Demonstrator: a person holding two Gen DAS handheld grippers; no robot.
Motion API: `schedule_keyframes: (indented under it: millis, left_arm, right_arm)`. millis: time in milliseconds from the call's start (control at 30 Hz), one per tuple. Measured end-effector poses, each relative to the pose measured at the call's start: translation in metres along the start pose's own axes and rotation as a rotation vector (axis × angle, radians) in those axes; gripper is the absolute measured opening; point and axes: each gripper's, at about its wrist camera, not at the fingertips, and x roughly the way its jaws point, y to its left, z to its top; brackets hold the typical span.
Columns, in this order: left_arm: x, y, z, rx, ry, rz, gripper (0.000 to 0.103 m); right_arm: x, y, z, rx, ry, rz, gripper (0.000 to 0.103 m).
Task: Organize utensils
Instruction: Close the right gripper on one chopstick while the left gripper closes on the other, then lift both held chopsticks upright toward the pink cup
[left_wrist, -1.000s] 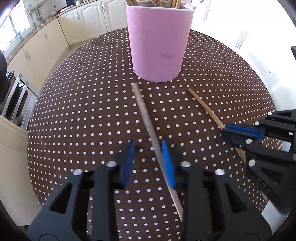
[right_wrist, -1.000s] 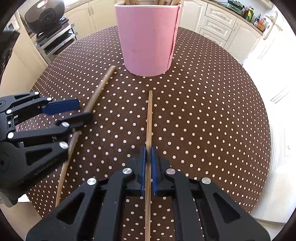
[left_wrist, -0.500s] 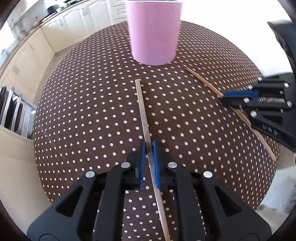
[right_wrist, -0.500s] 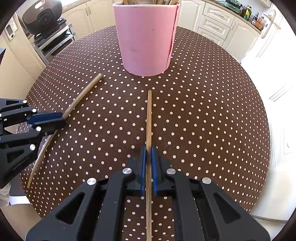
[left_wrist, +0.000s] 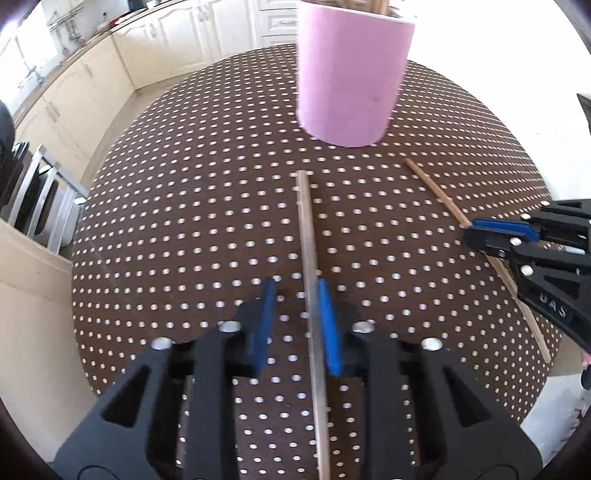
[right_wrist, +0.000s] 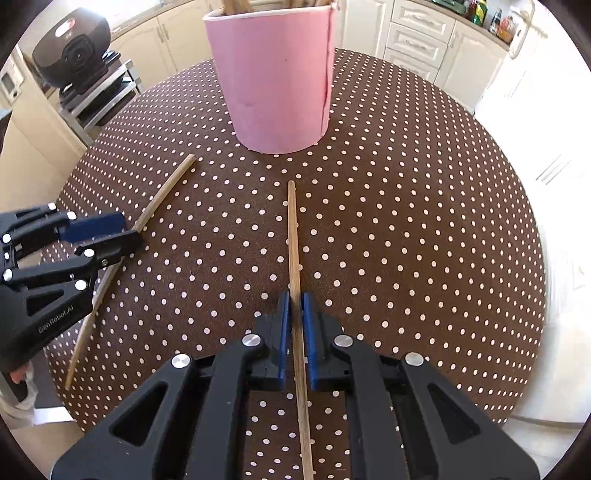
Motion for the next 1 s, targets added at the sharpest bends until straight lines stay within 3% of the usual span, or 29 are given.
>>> schedule_keyframes:
  millis: [67,233,533,1000]
  left_arm:
    - [-0.001,-0.003,-0.005,0.011,-0.005,-0.004,0.010]
    - [-0.001,-0.001,-0.004,-0.025,-0.025,-0.056,0.007]
    - [-0.020,0.032,-0.020,-0.047,-0.030,-0.057,0.007]
    - [-0.051,0.020,-0.030,-0.028,-0.083,-0.052,0.007]
  right_arm:
    - [0.000,-0.002,0.000,-0.002,-0.001,0.005,0.005]
    - [-0.002,-0.009,0.000,0.016,-0.005,0.019,0.005]
    - [-0.008,-0.014,-0.006,0.061,-0.034,0.043,0.005]
    - [-0.037,-0.028,-0.016,0.133,-0.122,0.062,0.005]
